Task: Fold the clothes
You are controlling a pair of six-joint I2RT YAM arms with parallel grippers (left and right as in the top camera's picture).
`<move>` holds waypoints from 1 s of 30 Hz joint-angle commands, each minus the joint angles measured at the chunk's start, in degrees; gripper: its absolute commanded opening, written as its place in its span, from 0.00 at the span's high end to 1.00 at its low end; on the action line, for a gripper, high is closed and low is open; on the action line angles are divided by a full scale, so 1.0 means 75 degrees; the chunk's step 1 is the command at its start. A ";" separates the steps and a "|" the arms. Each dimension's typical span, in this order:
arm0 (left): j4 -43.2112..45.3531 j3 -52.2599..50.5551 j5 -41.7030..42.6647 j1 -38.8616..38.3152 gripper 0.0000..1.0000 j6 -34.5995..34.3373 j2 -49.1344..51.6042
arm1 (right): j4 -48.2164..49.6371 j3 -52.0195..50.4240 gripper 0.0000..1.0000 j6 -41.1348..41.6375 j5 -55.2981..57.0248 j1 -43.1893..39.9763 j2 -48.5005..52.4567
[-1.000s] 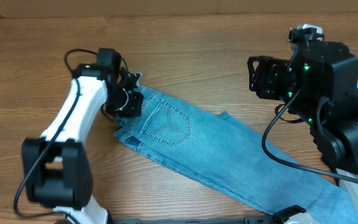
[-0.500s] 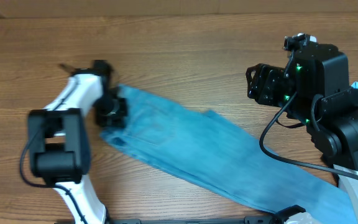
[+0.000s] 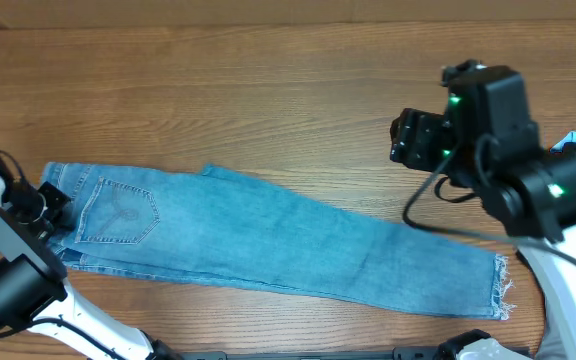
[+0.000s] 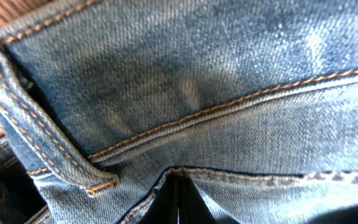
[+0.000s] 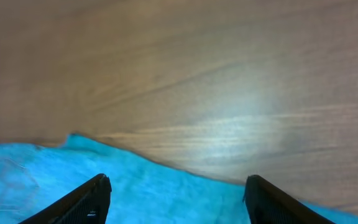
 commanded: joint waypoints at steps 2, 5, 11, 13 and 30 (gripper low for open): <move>-0.0050 0.0423 0.0819 -0.0026 0.96 0.0513 -0.0303 | -0.0152 -0.0405 0.28 0.0187 0.0076 -0.0032 0.0796; -0.0052 0.0612 0.1218 -0.0137 0.96 0.0659 -0.0898 | -0.0297 -0.0743 0.40 0.0329 -0.0163 -0.0032 0.1367; -0.0289 0.1078 0.1679 -0.0624 0.96 0.1055 -0.2492 | -0.0347 -0.2075 0.56 -0.0096 -0.0880 -0.0029 0.2186; -0.0315 0.1134 0.1676 -0.0886 0.96 0.1157 -0.3060 | -0.0239 -0.2675 0.58 -0.0163 -0.0883 -0.0029 0.2340; -0.0574 0.1134 0.1652 -0.2282 0.00 0.1469 -0.5149 | 0.4657 -0.7000 0.87 0.1040 -0.1853 -0.0032 0.2387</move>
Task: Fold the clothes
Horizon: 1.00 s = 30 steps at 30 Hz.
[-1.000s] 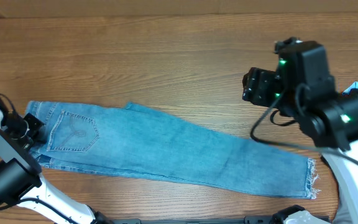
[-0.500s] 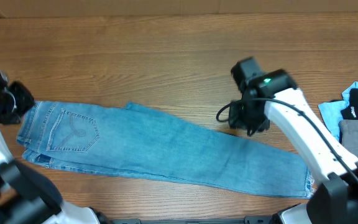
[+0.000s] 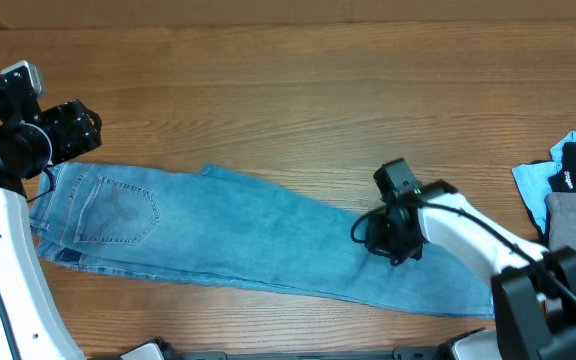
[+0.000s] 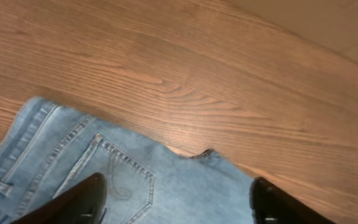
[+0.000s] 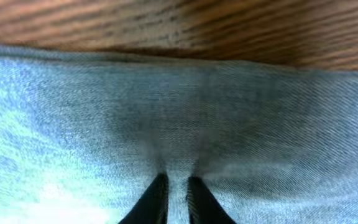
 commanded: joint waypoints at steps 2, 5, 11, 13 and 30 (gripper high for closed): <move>-0.0248 0.0050 0.0087 -0.0029 0.00 0.0085 -0.0131 | 0.1338 -0.0463 0.87 0.0335 0.0085 0.0029 0.0329; -0.0396 0.0050 0.0085 -0.0029 0.00 0.0085 -0.0131 | 0.1862 -0.0460 0.87 -0.0119 0.0160 0.0029 0.0329; -0.0723 0.0047 -0.0495 -0.0029 0.00 0.0082 -0.0131 | 0.2460 -0.0274 0.87 -0.0356 0.0525 -0.0175 0.0329; -0.0915 0.0047 -0.0976 -0.0026 0.00 0.0006 -0.0125 | 0.2474 -0.0102 0.87 -0.0358 0.0525 -0.0367 0.0329; -0.1323 -0.1690 -0.2267 0.1166 0.21 -0.1702 0.0772 | -0.1932 0.3264 0.69 -0.1384 -0.0079 -0.1198 -0.1795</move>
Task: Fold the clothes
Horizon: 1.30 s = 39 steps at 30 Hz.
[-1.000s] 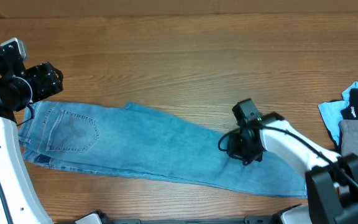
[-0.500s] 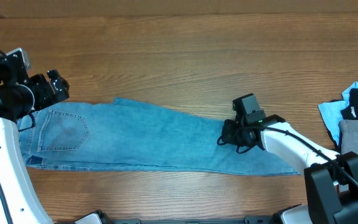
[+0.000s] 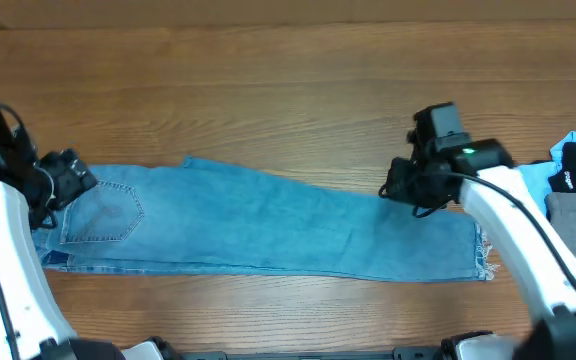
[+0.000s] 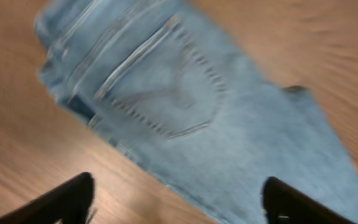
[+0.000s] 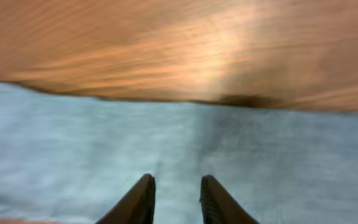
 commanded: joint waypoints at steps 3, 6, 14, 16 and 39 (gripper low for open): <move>0.0271 -0.1148 0.0338 0.1192 0.29 -0.0321 0.0673 | -0.0446 0.0618 0.64 -0.0131 -0.0050 -0.0009 -0.1431; 0.0656 -0.1737 0.0391 0.1891 0.30 -0.0697 0.0895 | -0.0676 0.0618 0.61 -0.0082 -0.0047 -0.0015 -0.1935; 0.3098 -0.2990 0.1836 0.2964 0.40 -0.0309 0.1096 | -0.1466 0.0615 0.60 -0.0085 -0.0041 -0.0015 -0.2186; 0.3515 -0.3185 0.1647 0.2879 0.41 -0.0312 0.1099 | -0.1489 0.0615 0.60 -0.0082 -0.0044 -0.0015 -0.2186; 0.5292 -0.3704 0.2136 0.2806 0.85 -0.0318 0.2069 | -0.1638 0.0615 0.60 0.0694 0.0396 -0.0017 -0.2186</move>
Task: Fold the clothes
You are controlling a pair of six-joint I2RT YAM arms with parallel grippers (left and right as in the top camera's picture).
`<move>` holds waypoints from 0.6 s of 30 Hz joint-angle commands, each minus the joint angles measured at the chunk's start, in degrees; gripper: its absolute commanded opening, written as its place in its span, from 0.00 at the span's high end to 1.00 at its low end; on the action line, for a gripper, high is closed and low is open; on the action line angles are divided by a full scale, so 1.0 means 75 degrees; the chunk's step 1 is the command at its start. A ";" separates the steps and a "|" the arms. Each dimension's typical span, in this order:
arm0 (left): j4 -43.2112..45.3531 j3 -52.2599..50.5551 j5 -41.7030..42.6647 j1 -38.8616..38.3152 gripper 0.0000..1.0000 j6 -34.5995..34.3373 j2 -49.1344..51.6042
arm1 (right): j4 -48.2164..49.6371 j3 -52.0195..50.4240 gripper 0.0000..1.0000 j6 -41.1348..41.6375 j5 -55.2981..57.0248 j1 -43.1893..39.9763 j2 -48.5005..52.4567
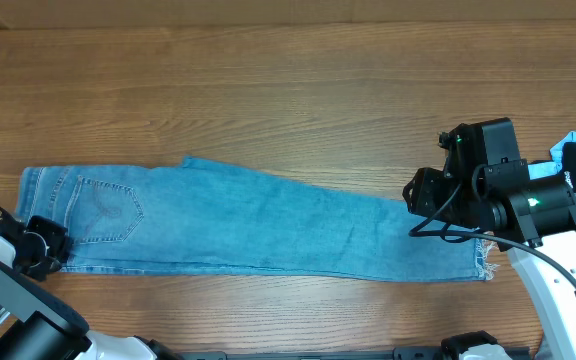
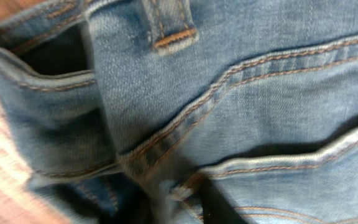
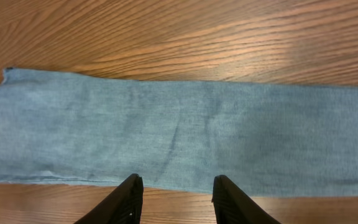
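Blue jeans (image 1: 268,225), folded lengthwise, lie flat across the table, waist to the left and frayed hem to the right. My left gripper (image 1: 40,250) is at the near-left corner of the waistband. Its wrist view is filled with denim seams and a belt loop (image 2: 169,25), and the blurred left gripper (image 2: 179,202) is shut on a bunch of that fabric. My right gripper (image 1: 420,195) hangs above the leg near the hem. In its own view the right gripper (image 3: 178,199) is open with nothing in it, the jeans leg (image 3: 185,130) spread out below.
A pile of other clothes, blue and black over grey, lies at the right edge behind my right arm. Bare wooden table (image 1: 268,90) stretches behind the jeans.
My left gripper was open above the back pocket; now it is low at the near waistband corner, shut on denim. My right gripper's jaws stand wider and higher. The waistband lies a little further left.
The jeans lay slanted, my left gripper shut on the waistband, the right open off to the right. Then the left was open above the waist and the right shut on the leg. Then the jeans lay straight. Now the left holds the waistband again.
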 commanded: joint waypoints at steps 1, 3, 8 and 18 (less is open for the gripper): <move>0.0108 -0.0020 0.0647 -0.0035 0.89 0.0181 0.0073 | -0.0087 0.0111 0.60 0.0694 0.0533 -0.0017 -0.0041; 0.0050 0.0067 0.0895 -0.0032 0.94 0.0268 0.0044 | -0.0105 0.0111 0.60 0.1011 0.0895 -0.0017 -0.0041; -0.0460 0.0463 0.1443 -0.0032 0.96 0.0268 -0.0230 | -0.0152 0.0111 0.58 0.1918 0.1207 -0.0574 -0.0041; -0.0909 0.0685 0.1644 -0.0032 0.96 0.0268 -0.0924 | -0.0356 -0.0393 0.63 0.1626 0.0609 -0.4266 0.0361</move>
